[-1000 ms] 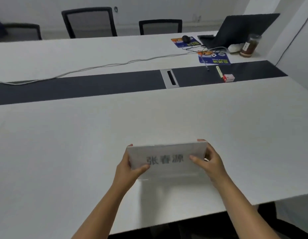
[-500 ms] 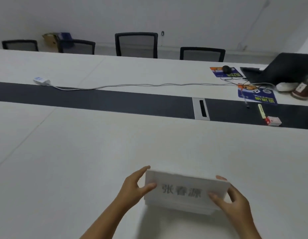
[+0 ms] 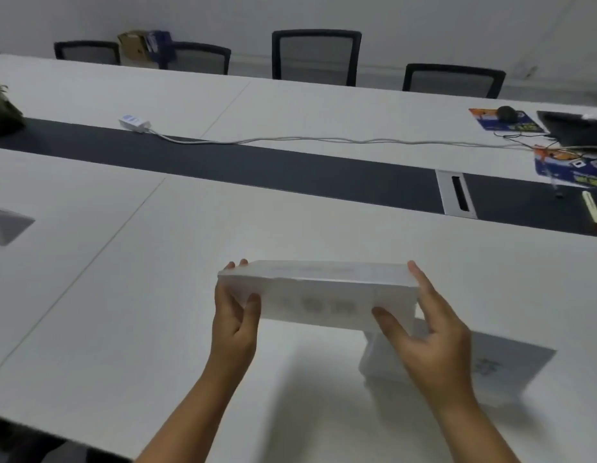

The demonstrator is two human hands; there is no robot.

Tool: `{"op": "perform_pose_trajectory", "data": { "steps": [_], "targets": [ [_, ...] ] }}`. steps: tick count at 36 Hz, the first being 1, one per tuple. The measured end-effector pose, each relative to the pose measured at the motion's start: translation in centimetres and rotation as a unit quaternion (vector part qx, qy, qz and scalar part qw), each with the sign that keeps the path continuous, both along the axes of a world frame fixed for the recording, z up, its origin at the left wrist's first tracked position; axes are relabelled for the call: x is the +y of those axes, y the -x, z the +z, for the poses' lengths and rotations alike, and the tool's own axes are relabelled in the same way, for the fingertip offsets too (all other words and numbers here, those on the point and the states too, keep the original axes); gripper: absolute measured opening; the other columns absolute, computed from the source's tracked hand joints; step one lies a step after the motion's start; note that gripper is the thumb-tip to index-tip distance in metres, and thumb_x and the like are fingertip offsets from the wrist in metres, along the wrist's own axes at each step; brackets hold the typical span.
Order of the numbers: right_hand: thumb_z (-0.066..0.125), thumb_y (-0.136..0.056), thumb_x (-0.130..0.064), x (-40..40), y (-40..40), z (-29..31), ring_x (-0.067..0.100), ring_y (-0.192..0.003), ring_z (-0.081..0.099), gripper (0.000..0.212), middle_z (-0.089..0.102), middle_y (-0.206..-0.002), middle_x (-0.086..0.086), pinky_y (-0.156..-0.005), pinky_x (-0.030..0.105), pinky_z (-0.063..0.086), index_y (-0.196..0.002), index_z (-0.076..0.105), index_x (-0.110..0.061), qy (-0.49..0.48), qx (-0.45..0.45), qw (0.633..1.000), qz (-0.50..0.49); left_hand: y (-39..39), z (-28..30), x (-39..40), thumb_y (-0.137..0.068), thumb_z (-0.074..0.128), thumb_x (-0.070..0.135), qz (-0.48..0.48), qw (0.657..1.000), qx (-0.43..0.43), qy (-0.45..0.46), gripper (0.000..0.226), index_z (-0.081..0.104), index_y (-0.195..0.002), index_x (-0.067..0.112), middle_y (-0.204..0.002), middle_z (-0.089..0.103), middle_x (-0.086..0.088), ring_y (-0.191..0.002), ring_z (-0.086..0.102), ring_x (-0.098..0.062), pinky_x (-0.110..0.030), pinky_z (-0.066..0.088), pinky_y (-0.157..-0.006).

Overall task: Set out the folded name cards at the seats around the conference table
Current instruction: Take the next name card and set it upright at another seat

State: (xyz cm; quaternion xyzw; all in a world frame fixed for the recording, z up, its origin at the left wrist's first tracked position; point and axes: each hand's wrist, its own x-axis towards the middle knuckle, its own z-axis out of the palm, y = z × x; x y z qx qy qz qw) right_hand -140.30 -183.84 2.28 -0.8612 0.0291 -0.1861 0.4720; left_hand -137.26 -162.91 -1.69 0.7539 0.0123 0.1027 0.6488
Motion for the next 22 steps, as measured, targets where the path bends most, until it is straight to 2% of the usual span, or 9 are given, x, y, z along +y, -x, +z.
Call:
{"op": "perform_pose_trajectory", "data": {
  "steps": [2, 4, 7, 9, 11, 16, 18, 20, 22],
  "targets": [
    [0.072, -0.071, -0.031, 3.4, -1.1, -1.5, 0.007, -0.12, 0.044, 0.073, 0.045, -0.132, 0.001, -0.089, -0.007, 0.026, -0.132, 0.038, -0.011, -0.025, 0.049, 0.998, 0.029, -0.6, -1.3, 3.2, -0.079, 0.039, 0.028, 0.002, 1.0, 0.018, 0.01, 0.047, 0.026, -0.123, 0.032, -0.127, 0.039, 0.016, -0.108, 0.037, 0.026, 0.001, 0.032, -0.091],
    [0.068, -0.076, -0.018, 6.2, -2.3, -3.6, 0.01, -0.122, 0.042, 0.07, 0.043, -0.138, 0.004, -0.09, 0.001, 0.029, -0.135, 0.032, -0.015, -0.056, 0.101, 0.992, 0.05, -1.5, -2.6, 6.1, -0.077, 0.041, 0.028, 0.0, 0.999, 0.037, 0.006, 0.045, 0.028, -0.119, 0.038, -0.124, 0.04, 0.024, -0.108, 0.038, 0.024, -0.011, 0.032, -0.098],
    [0.064, -0.08, -0.017, 9.4, -4.2, -7.1, 0.016, -0.123, 0.045, 0.069, 0.046, -0.138, 0.006, -0.095, 0.018, 0.032, -0.138, 0.027, -0.02, -0.095, 0.165, 0.98, 0.054, -3.2, -4.6, 9.3, -0.075, 0.043, 0.029, -0.005, 0.997, 0.075, -0.011, 0.043, 0.031, -0.114, 0.044, -0.119, 0.039, 0.029, -0.114, 0.042, 0.004, -0.026, 0.031, -0.101],
    [0.061, -0.082, -0.018, 11.0, -5.4, -9.1, 0.019, -0.126, 0.043, 0.066, 0.046, -0.138, 0.007, -0.099, 0.025, 0.034, -0.138, 0.027, -0.019, -0.114, 0.197, 0.973, 0.047, -4.4, -5.7, 10.8, -0.074, 0.044, 0.03, -0.013, 0.995, 0.094, -0.028, 0.044, 0.031, -0.114, 0.041, -0.12, 0.042, 0.021, -0.116, 0.042, -0.008, -0.027, 0.032, -0.098],
    [0.059, -0.084, -0.018, 11.9, -6.5, -10.9, 0.021, -0.125, 0.044, 0.061, 0.047, -0.137, 0.009, -0.103, 0.031, 0.035, -0.137, 0.028, -0.017, -0.123, 0.218, 0.968, 0.034, -5.7, -6.6, 11.6, -0.073, 0.043, 0.031, -0.028, 0.992, 0.117, -0.04, 0.048, 0.031, -0.12, 0.034, -0.124, 0.04, 0.013, -0.116, 0.04, -0.011, -0.022, 0.033, -0.093],
    [0.056, -0.085, -0.013, 12.5, -9.0, -13.4, 0.017, -0.116, 0.048, 0.055, 0.051, -0.131, 0.01, -0.082, 0.012, 0.034, -0.135, 0.033, -0.01, -0.129, 0.229, 0.965, -0.005, -8.7, -8.4, 12.2, -0.078, 0.046, 0.028, -0.063, 0.983, 0.15, -0.08, 0.057, 0.028, -0.131, 0.015, -0.123, 0.04, 0.005, -0.116, 0.043, -0.018, -0.026, 0.032, -0.091],
    [0.055, -0.086, -0.014, 12.3, -9.8, -13.8, 0.016, -0.111, 0.049, 0.053, 0.053, -0.127, 0.01, -0.077, 0.012, 0.034, -0.135, 0.034, -0.01, -0.137, 0.227, 0.964, -0.019, -9.5, -8.7, 12.1, -0.077, 0.047, 0.026, -0.083, 0.981, 0.155, -0.086, 0.062, 0.024, -0.134, 0.015, -0.125, 0.037, 0.007, -0.116, 0.041, -0.013, -0.023, 0.031, -0.092],
    [0.055, -0.086, -0.015, 12.1, -10.3, -14.1, 0.016, -0.106, 0.051, 0.051, 0.056, -0.122, 0.009, -0.072, 0.013, 0.037, -0.134, 0.036, -0.011, -0.145, 0.226, 0.963, -0.034, -10.2, -9.1, 11.9, -0.076, 0.046, 0.024, -0.11, 0.977, 0.153, -0.099, 0.067, 0.019, -0.137, 0.015, -0.131, 0.033, 0.009, -0.12, 0.036, -0.009, -0.021, 0.029, -0.096],
    [0.058, -0.084, -0.013, 11.9, -10.3, -14.3, 0.015, -0.101, 0.053, 0.049, 0.058, -0.116, 0.006, -0.066, 0.008, 0.041, -0.13, 0.04, -0.01, -0.151, 0.215, 0.963, -0.056, -10.7, -10.0, 12.1, -0.084, 0.049, 0.013, -0.121, 0.974, 0.157, -0.112, 0.066, 0.014, -0.139, 0.013, -0.142, 0.03, 0.003, -0.129, 0.033, -0.013, -0.028, 0.028, -0.106]
  ]
}}
